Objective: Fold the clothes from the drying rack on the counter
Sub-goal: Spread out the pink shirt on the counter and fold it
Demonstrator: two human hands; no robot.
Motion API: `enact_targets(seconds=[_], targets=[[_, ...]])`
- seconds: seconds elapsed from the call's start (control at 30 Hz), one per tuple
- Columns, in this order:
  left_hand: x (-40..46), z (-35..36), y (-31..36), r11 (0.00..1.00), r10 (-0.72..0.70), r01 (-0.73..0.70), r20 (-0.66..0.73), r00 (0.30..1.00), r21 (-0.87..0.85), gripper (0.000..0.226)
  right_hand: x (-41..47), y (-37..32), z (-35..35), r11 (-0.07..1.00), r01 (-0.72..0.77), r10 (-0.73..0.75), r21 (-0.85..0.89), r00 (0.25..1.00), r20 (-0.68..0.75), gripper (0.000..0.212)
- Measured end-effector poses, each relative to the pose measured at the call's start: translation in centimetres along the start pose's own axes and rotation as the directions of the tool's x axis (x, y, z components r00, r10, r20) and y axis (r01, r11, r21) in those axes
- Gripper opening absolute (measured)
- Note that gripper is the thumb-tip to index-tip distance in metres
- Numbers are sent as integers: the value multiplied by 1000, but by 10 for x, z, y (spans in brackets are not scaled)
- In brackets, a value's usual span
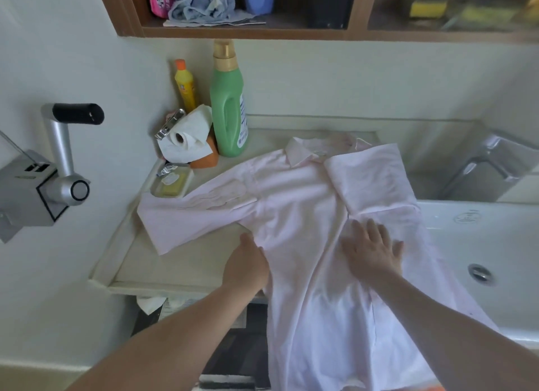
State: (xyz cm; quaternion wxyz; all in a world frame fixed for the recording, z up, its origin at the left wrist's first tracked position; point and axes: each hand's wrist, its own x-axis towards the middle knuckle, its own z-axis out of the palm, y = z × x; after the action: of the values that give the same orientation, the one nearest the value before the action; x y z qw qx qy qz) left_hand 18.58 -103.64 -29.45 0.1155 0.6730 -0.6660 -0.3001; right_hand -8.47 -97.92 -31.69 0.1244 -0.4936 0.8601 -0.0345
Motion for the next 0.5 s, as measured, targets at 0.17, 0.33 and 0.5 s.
enact_targets(seconds=[0.17, 0.33, 0.5], targets=[[3, -9, -17, 994, 110, -112, -118, 987, -9, 16, -18, 15, 3, 999, 9, -7, -48, 1000, 25, 72], [6, -17, -28, 987, 130, -118, -111, 985, 107, 23, -22, 16, 0, 998, 43, -39, -37, 994, 100, 77], [-1, -28, -30, 997, 17, -8, -118, 993, 78, 37, -9, 28, -8, 996, 39, -54, 81, 980, 190, 70]])
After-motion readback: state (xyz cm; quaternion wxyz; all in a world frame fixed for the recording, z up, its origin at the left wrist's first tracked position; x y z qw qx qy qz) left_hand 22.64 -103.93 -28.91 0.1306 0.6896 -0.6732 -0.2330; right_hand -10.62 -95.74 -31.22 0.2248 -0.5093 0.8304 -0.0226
